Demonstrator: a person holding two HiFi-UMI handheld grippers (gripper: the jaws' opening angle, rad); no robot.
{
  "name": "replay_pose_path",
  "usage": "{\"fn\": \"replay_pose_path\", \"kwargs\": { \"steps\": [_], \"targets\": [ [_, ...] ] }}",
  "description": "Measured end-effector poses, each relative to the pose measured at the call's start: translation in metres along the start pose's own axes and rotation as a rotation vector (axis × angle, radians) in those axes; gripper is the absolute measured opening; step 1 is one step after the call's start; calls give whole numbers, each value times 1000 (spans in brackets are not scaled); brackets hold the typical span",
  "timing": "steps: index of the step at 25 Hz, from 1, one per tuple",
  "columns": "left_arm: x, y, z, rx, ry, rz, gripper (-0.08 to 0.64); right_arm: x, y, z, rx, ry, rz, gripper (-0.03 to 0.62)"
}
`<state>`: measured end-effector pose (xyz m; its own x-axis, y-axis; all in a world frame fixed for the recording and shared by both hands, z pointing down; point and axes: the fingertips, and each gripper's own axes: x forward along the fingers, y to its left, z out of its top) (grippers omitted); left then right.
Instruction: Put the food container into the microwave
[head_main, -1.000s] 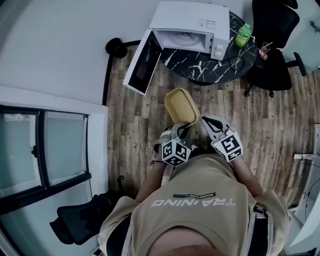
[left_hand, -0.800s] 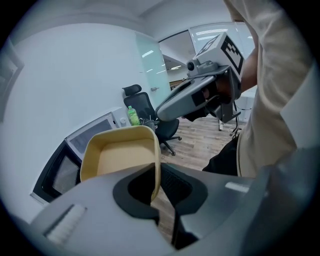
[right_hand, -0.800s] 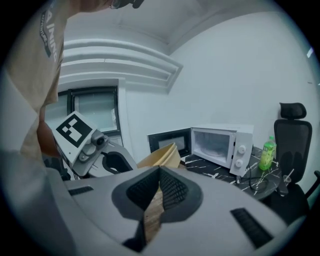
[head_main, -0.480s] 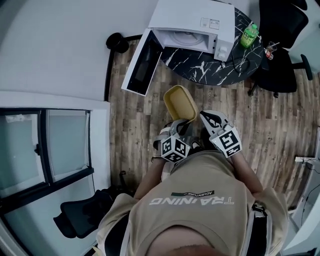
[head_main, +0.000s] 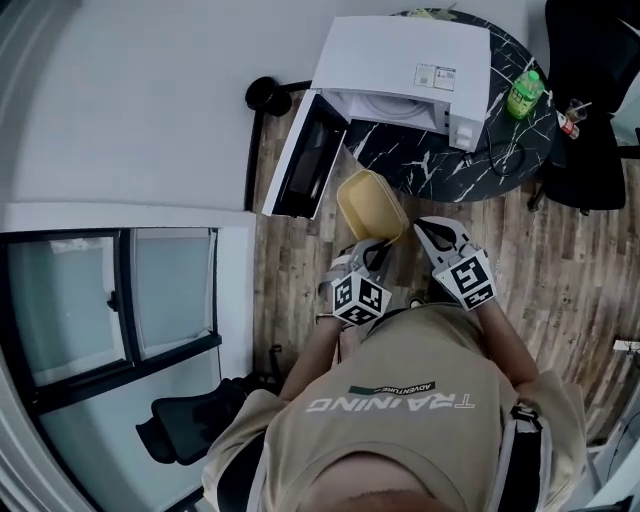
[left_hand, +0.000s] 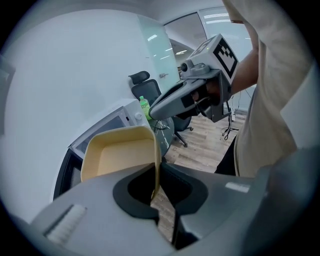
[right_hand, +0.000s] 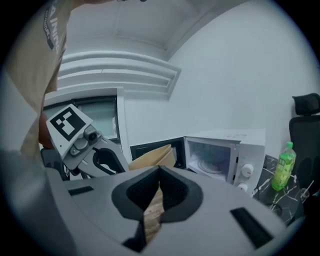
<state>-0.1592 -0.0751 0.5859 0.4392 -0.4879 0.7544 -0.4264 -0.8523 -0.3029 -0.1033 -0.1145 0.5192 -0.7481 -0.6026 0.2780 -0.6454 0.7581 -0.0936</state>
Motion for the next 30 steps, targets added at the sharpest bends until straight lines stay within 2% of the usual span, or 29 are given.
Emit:
{"fn": "replay_pose_path", "kwargs": {
  "steps": [7,12,22,24,28,30],
  "targets": [
    [35,25,21,-2,51,-4,28,9,-43,-7,52,-7,47,11],
    [52,45,34,19,51,-21,28,9,-67,-13,105,-9,26,11],
    [93,102,27,46,-15,-93,28,48,-108,-11,104,51,-89,11],
    [94,113,21,78,-26,-115,28,63,-110,-1,111,52,-116,11],
    [111,131,11,211,-28,-143,28,97,-124,26,61,59,-165,11],
    [120,133,8,191,-46,-200,28,108,-135,36,43,66,-204,11]
  ]
}}
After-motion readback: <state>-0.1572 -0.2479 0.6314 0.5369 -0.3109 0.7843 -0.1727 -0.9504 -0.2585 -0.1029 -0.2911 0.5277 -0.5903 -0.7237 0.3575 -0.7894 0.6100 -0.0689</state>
